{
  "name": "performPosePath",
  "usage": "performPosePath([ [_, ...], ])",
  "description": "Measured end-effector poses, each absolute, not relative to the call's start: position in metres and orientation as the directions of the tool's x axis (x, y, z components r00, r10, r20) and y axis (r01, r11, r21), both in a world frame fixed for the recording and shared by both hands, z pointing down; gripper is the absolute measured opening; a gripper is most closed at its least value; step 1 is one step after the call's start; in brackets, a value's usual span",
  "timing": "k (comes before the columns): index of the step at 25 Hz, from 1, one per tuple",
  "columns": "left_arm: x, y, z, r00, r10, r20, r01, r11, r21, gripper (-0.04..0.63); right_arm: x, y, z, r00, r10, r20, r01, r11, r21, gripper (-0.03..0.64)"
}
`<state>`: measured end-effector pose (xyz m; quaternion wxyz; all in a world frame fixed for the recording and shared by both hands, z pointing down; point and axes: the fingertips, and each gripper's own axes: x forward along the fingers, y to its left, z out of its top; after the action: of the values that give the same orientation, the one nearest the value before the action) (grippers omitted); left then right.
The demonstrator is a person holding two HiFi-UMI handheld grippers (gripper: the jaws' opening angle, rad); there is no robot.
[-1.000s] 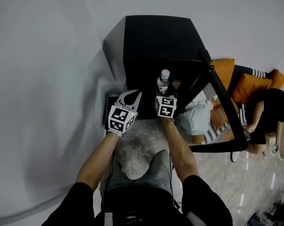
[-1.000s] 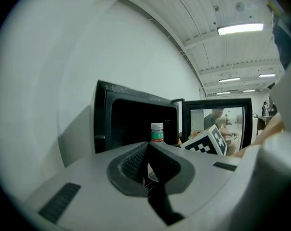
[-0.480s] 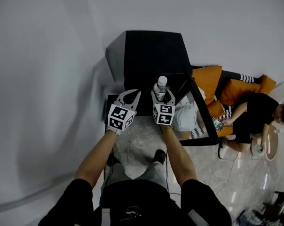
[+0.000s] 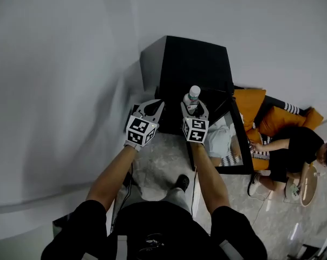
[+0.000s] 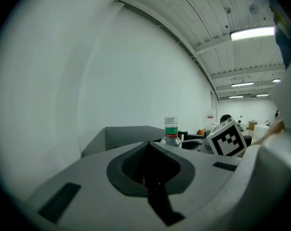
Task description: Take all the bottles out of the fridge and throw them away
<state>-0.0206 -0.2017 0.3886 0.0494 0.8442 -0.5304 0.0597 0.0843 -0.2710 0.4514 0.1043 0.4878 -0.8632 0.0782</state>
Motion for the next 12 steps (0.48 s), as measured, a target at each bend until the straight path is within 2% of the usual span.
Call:
performPosePath([
  [12, -0.191, -0.128, 0.389, 0.127, -0.979, 0.16, -0.992, -0.126, 0.011, 0.0, -0.111, -0.217, 0.442, -0.752, -0.617, 0.233, -0.64, 0.768, -0.033, 0.299],
])
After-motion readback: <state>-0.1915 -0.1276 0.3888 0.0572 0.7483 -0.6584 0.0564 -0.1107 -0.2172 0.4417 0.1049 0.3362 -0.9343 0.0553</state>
